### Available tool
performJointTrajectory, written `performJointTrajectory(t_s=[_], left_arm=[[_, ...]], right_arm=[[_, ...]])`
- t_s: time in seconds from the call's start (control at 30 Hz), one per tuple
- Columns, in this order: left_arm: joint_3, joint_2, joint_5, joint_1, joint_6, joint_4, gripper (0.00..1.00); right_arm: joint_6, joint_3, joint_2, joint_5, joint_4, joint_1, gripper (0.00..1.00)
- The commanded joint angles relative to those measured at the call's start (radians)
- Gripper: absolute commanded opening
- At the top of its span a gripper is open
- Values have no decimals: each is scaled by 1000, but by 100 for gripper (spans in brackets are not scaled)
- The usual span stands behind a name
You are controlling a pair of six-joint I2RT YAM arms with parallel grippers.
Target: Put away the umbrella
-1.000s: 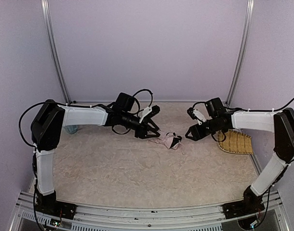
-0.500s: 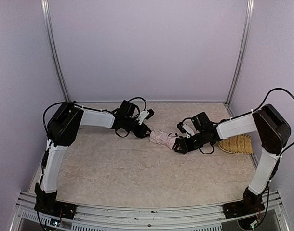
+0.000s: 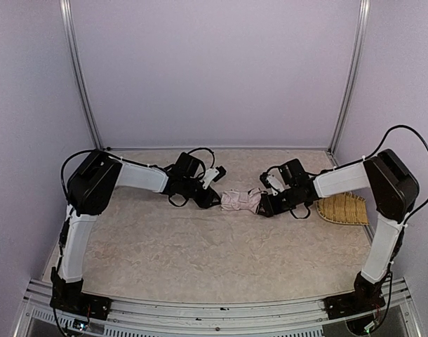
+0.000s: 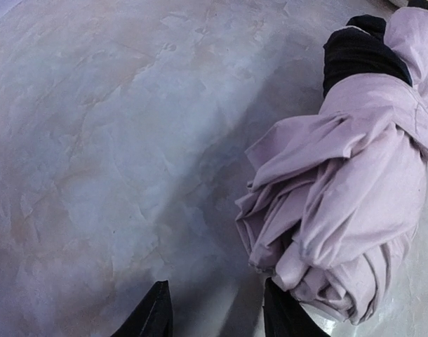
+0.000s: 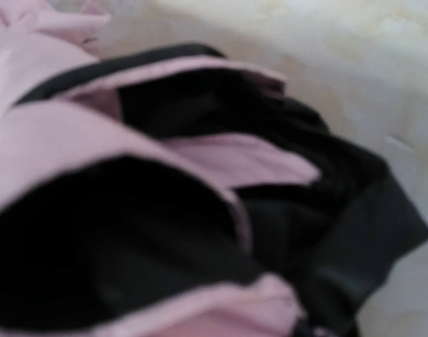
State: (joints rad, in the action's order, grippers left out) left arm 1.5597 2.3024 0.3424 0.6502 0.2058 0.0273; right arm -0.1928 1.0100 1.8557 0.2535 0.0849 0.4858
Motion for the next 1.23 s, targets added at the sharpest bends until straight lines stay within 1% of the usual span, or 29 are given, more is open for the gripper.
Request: performJointTrajectory(t_s=[0.0,0.07,0.1,0.13,0.17,0.2,0.23,0.27,0.37,0.43,0.5,0.6,0.67,0.77,0.8,0.83,0.9,0.97,1.03,1.13,1.2], left_arm=[[-77,-88,20,6,2,-12,44],[-148,-150,-20,8,-10,-57,46],[-192,-195,-46,11,-18,-86,50],[-233,-247,-81,14,-22,-114,55],[-274,-295,-114,19,-21,-140,61],[-306,-347,-142,23,-18,-156,68],[-335,-391,-168,26,-16,-170,79],[-357,-432,-191,27,-19,-180,97],[-408,-544,-257,23,-31,-196,99],[-452,-618,-317,14,-35,-209,99],[-498,-714,-380,-16,-54,-227,99],[-607,-839,-482,-120,-120,-278,99],[-697,-913,-567,-210,-183,-318,99],[-841,-1023,-662,-356,-284,-377,99],[-898,-1057,-673,-395,-317,-407,99],[-955,-1091,-682,-458,-345,-448,99],[-1067,-1149,-711,-526,-386,-537,99],[-1155,-1187,-735,-566,-404,-604,99],[-1218,-1205,-765,-578,-394,-669,99],[-1257,-1187,-797,-582,-372,-716,99],[-1259,-1166,-801,-583,-372,-718,99]], right_arm=[[120,15,-72,-56,57,-29,60],[215,21,-135,-113,91,-34,66],[252,20,-171,-123,104,-38,76],[278,15,-209,-128,109,-47,92],[294,7,-247,-124,107,-56,99],[302,-7,-290,-118,94,-69,100],[300,-26,-333,-120,68,-83,100],[295,-57,-376,-118,33,-103,100],[242,-131,-492,-87,-97,-179,100],[196,-169,-544,-70,-168,-252,100],[149,-198,-583,-87,-227,-330,100],[68,-257,-628,-111,-300,-438,100],[27,-352,-666,-149,-390,-483,100],[-13,-475,-710,-300,-526,-489,100],[-27,-515,-715,-349,-566,-490,100],[-36,-547,-714,-387,-600,-490,100],[-48,-586,-696,-444,-639,-490,100],[-64,-597,-667,-491,-640,-490,100],[-75,-605,-644,-526,-651,-492,100],[-65,-641,-625,-537,-731,-492,100],[-57,-643,-624,-531,-737,-491,100]])
